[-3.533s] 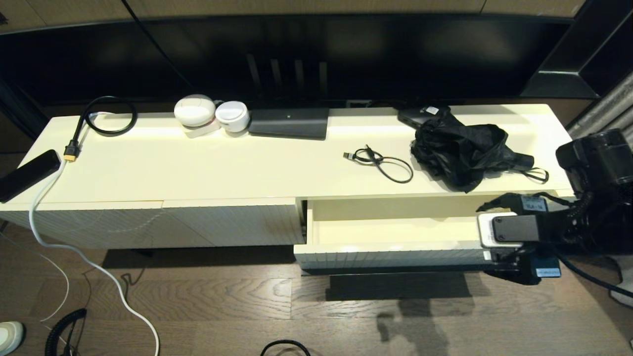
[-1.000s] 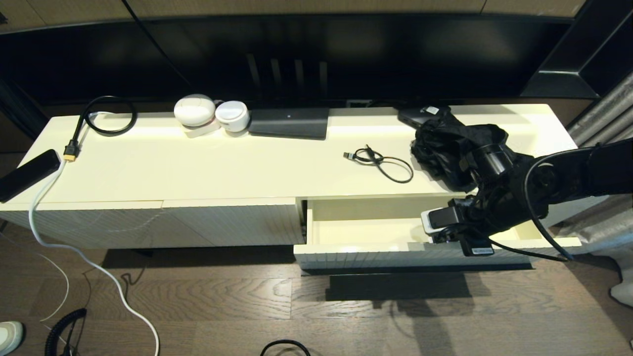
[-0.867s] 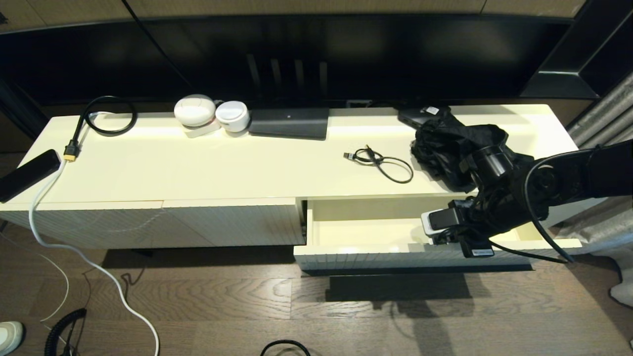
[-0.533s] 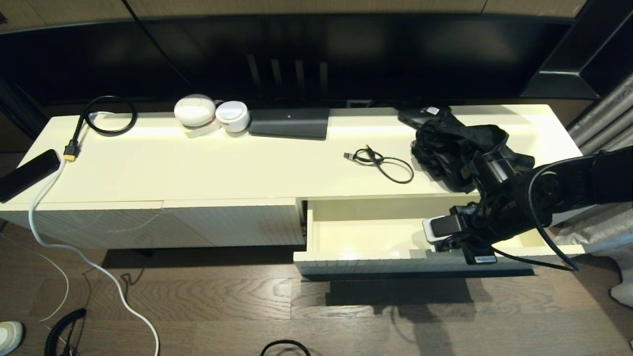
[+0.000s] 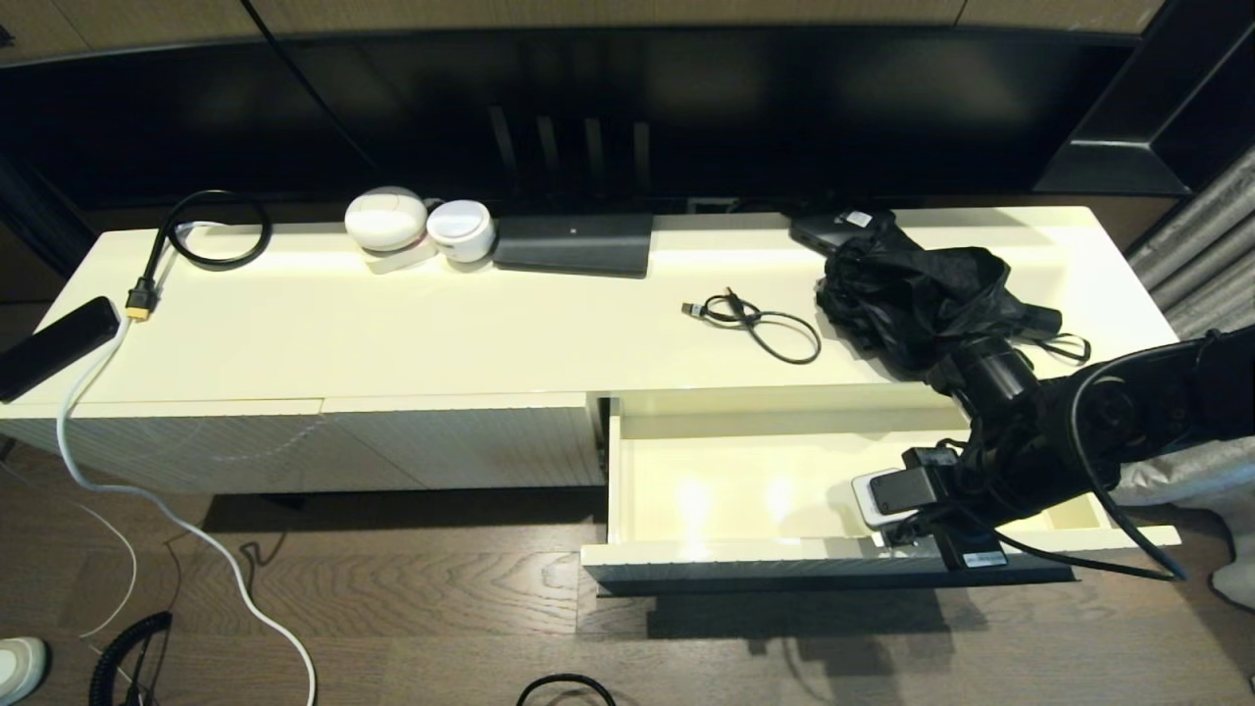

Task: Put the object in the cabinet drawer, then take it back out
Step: Open the drawer

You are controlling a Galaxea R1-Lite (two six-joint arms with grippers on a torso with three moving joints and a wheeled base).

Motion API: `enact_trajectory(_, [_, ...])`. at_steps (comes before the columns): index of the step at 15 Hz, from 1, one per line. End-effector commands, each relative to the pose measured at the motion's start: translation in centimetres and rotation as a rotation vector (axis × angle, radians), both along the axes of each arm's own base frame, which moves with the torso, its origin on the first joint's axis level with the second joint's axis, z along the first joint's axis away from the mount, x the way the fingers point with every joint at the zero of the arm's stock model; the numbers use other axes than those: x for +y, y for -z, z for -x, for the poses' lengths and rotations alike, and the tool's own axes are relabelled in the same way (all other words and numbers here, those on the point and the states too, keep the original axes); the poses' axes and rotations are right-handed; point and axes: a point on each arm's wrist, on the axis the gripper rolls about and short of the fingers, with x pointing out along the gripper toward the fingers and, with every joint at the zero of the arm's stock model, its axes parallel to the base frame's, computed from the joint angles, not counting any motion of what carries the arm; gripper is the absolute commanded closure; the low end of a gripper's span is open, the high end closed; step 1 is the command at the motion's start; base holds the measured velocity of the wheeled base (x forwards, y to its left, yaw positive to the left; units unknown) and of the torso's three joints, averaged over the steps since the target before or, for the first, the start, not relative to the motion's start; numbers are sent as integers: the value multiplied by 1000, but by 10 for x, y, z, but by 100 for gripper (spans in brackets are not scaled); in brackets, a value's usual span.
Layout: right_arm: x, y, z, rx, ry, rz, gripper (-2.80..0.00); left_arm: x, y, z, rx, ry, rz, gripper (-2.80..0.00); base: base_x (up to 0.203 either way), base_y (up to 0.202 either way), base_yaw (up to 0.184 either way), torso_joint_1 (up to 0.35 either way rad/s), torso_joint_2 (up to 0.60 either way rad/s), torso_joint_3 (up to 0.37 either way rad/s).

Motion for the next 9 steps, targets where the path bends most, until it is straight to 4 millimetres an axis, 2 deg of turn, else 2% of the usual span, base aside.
enact_trajectory(1, [-2,-1,10,10,-10,1,0,0,0,0,0,0,1,0,0,0,0,0,0,0])
enact_trajectory(4, [-4,3,22,35,-13,0,0,0,0,0,0,0,1,0,0,0,0,0,0,0])
enact_trajectory(6, [-4,2,21,17,-15,-3,0,0,0,0,0,0,1,0,0,0,0,0,0,0])
enact_trajectory(9, [-5,-8,24,-23,-13,-9,0,0,0,0,0,-2,1,0,0,0,0,0,0,0])
